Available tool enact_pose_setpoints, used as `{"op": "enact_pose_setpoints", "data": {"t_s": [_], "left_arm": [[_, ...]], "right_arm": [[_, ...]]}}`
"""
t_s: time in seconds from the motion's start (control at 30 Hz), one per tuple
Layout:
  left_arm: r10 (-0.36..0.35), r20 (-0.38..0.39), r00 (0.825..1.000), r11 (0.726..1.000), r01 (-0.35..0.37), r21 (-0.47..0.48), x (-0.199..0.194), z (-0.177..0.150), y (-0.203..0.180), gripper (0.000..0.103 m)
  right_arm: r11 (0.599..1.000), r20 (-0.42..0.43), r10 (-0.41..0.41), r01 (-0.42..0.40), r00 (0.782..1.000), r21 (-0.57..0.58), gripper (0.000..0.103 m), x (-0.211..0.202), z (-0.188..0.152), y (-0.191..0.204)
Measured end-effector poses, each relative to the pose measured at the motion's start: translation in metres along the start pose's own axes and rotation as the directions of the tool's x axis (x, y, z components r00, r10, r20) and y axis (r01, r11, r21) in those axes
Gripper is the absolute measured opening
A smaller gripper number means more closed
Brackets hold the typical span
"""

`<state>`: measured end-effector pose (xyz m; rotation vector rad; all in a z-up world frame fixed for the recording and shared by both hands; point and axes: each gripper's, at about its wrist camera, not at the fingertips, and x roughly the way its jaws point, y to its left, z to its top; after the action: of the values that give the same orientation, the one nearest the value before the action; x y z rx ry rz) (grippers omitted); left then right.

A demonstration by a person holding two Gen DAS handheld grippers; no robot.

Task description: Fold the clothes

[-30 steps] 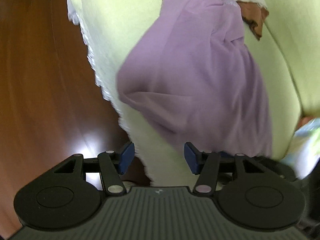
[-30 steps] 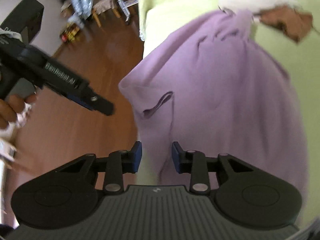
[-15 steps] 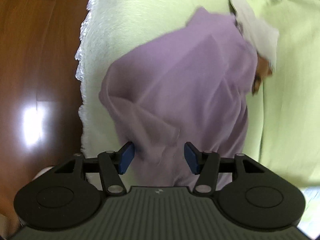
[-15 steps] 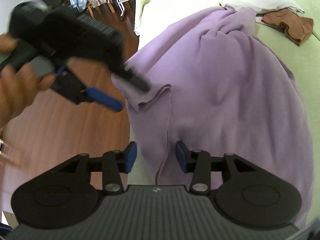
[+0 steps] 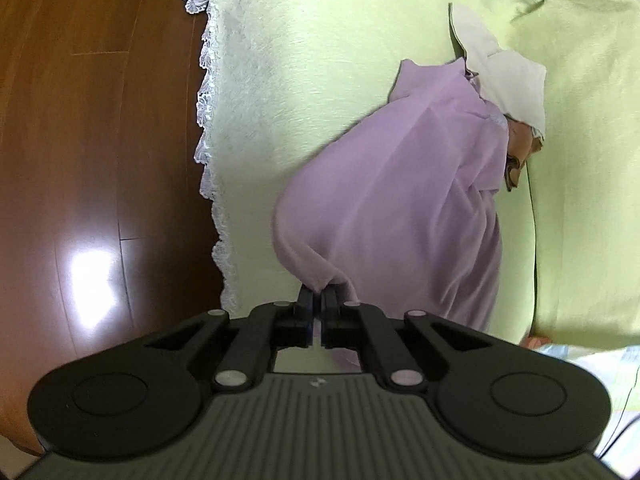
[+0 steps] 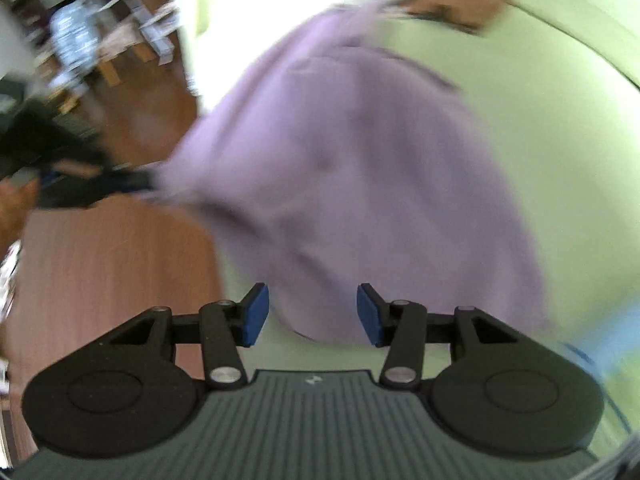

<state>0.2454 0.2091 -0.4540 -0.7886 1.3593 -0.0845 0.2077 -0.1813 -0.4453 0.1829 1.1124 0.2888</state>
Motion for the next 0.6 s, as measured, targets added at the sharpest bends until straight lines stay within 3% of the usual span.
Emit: {"op": "enact_pose_setpoints", "data": {"t_s": [0.03,0.17,0.3,0.33,0.37,0.4,0.43,0.53,0.6], "left_arm": [[0.001,-0.004,1.000,1.000,-0.001,0.016,0.000,0.001,-0.002,0.000],[-0.003,-0.022,1.000,0.997,0.004,0.078,0.004,-0.001,-0.010,0.000],[-0.010,-0.048,0.999,0.994,0.016,0.109,0.016,-0.004,-0.015,0.000],[-0.007,-0.056,0.998,0.992,0.014,0.126,0.020,-0.005,-0.018,0.000],[-0.001,-0.067,0.998,0.989,0.011,0.145,0.024,-0.006,-0.022,0.000],[0.001,-0.075,0.997,0.988,0.011,0.156,0.026,-0.007,-0.024,0.000],[0.003,-0.083,0.997,0.986,0.011,0.167,0.026,-0.008,-0.028,0.000],[-0.003,-0.084,0.996,0.976,0.022,0.218,0.016,-0.009,-0.043,0.000],[-0.019,-0.071,0.997,0.963,0.038,0.267,0.001,-0.008,-0.059,0.000]], "right_arm": [[0.998,0.027,-0.047,0.046,0.998,0.047,0.044,-0.009,0.000,-0.017],[0.975,0.054,-0.120,0.107,0.991,0.195,0.049,-0.014,0.005,-0.066],[0.962,0.040,-0.081,0.068,0.996,0.265,0.057,0.004,-0.002,-0.093],[0.975,0.035,-0.104,0.095,0.994,0.202,0.050,0.007,-0.003,-0.086],[0.982,0.024,-0.154,0.150,0.988,0.114,0.033,0.009,-0.004,-0.074],[0.983,0.027,-0.168,0.166,0.985,0.078,0.023,0.011,-0.004,-0.069],[0.991,0.035,-0.119,0.117,0.992,0.065,0.003,0.011,-0.003,-0.065],[0.995,0.025,-0.079,0.078,0.997,0.058,0.003,0.015,0.005,-0.051],[0.983,0.055,-0.019,0.009,0.998,0.182,0.002,0.004,0.010,-0.053]]}}
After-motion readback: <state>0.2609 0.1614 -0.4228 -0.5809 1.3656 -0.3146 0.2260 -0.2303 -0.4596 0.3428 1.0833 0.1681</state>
